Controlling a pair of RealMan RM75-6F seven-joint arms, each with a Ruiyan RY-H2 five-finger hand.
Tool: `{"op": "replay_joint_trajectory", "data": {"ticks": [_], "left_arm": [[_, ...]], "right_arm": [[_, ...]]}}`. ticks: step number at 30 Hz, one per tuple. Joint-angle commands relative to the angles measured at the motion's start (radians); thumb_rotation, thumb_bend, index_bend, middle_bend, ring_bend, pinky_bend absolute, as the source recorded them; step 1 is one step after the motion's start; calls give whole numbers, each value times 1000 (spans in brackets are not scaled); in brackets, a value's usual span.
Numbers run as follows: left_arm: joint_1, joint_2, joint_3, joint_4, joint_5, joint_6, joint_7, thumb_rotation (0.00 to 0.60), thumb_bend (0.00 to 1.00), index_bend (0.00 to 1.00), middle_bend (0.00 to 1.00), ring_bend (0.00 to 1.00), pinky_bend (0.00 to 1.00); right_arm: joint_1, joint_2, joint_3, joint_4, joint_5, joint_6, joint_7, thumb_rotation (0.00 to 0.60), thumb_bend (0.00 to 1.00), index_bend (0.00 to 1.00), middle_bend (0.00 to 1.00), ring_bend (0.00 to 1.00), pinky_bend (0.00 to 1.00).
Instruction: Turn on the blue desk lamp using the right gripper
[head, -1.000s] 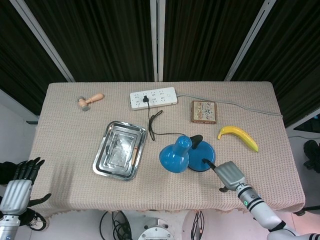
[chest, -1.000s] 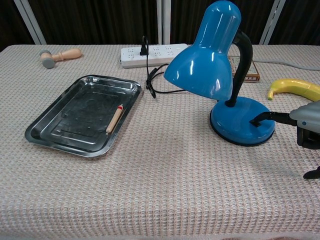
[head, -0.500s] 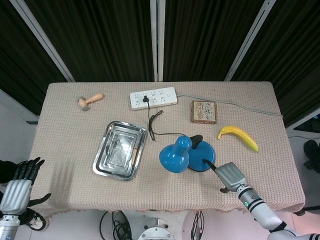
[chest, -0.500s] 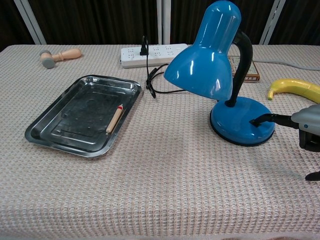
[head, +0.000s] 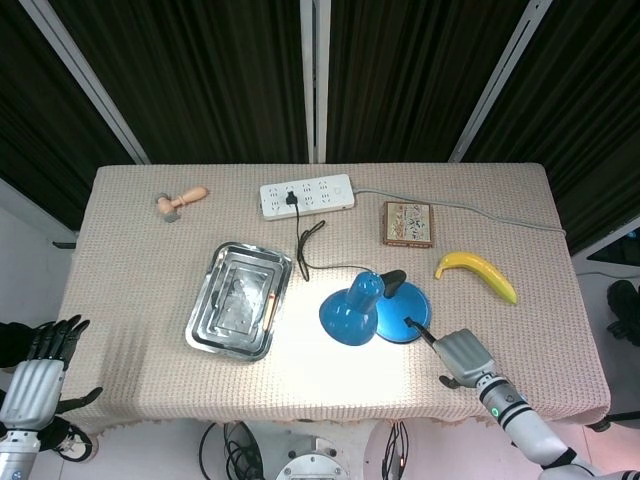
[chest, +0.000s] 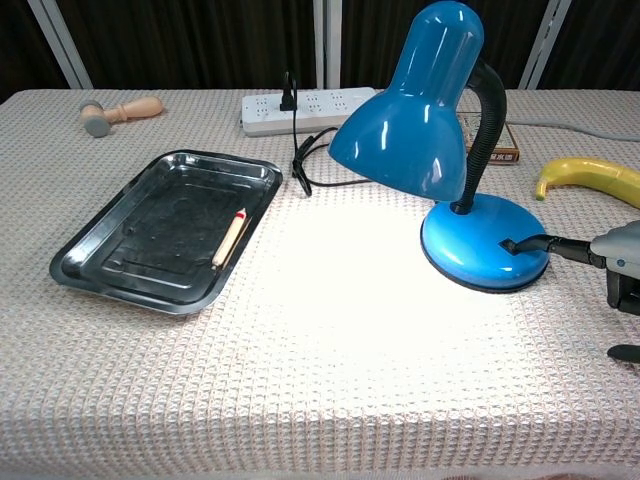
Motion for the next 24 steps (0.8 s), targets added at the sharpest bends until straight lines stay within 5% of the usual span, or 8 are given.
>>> {"op": "replay_joint_trajectory", "data": {"ticks": [1, 10, 17, 19, 21, 24], "left_arm": [[0, 0, 0, 0, 0, 0, 0, 600, 0, 66, 6, 0, 0], [1, 2, -1, -2, 0, 3, 1, 600, 0, 66, 6, 0, 0], [-2, 4, -4, -9, 5, 6, 4, 600, 0, 67, 6, 0, 0], [-3, 5, -4, -13, 6, 6, 7, 600, 0, 67, 6, 0, 0], [-4, 7, -4, -18, 7, 4, 11, 600, 0, 66, 7, 0, 0], [-7, 12, -4, -29, 9, 0, 19, 600, 0, 67, 6, 0, 0]], "right_arm": [[0, -1, -3, 2, 2, -1, 3, 600, 176, 0, 954, 867, 959], [-35, 14, 17, -14, -111, 121, 53, 600, 175, 0, 954, 867, 959], [-207, 17, 21, 108, -405, 535, 197, 600, 51, 0, 919, 840, 909], [-276, 3, 15, 193, -443, 658, 244, 600, 23, 0, 819, 759, 826], [-332, 0, 9, 252, -427, 721, 285, 600, 6, 0, 621, 578, 660], [-409, 26, 5, 284, -306, 721, 279, 600, 0, 0, 87, 84, 208]]}}
